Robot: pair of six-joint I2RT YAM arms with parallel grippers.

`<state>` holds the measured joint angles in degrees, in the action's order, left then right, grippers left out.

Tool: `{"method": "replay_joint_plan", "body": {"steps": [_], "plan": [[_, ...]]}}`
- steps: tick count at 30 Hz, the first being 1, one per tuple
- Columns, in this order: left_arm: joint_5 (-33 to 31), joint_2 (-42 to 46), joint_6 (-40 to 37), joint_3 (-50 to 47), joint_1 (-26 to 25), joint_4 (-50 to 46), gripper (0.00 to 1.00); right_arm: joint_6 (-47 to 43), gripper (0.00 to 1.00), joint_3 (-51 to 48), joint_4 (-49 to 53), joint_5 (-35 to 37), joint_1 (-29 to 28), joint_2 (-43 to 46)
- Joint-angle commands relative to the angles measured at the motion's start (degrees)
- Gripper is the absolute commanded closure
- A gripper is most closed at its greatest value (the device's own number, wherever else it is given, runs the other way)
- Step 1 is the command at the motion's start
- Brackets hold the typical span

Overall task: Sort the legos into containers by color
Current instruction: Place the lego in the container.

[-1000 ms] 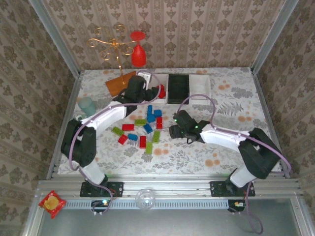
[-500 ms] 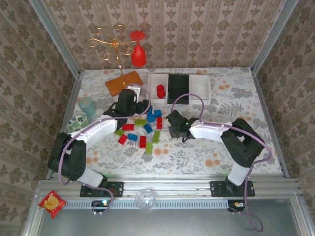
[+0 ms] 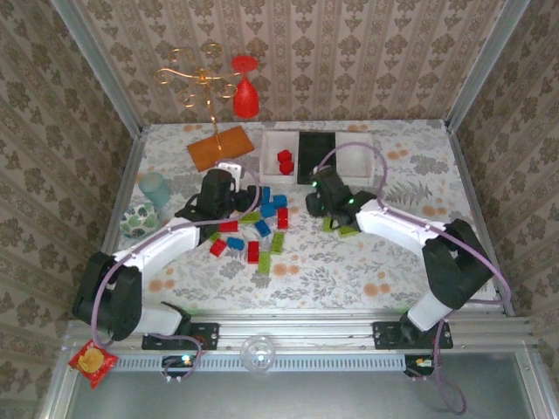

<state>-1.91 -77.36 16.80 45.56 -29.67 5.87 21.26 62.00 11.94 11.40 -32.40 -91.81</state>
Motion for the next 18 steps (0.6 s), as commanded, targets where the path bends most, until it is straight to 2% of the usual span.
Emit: {"method": "replay_joint_plan", "body": {"steps": [1,8,14,16,18], "plan": [[-0.42,2.49,1.66,-1.64,0.49,2.54,0.23,1.02,0.69,4.82,-3.70,-2.94,4.21,-1.67],[0.06,5.06,1.66,-3.81,0.73,1.62,0.17,1.24,0.68,17.31,-6.80,-2.79,10.14,-14.14],[-1.65,7.28,1.76,-4.98,1.00,-1.71,0.16,0.50,0.62,33.06,-0.83,-4.40,12.49,-28.88],[-3.55,7.87,3.61,-5.68,1.72,-3.47,0.16,0.19,0.58,36.88,-0.06,-4.64,13.04,-32.74],[-2.68,8.73,5.20,-6.95,3.13,-5.18,0.16,-0.44,0.50,39.73,0.44,-6.22,13.62,-35.09]]}}
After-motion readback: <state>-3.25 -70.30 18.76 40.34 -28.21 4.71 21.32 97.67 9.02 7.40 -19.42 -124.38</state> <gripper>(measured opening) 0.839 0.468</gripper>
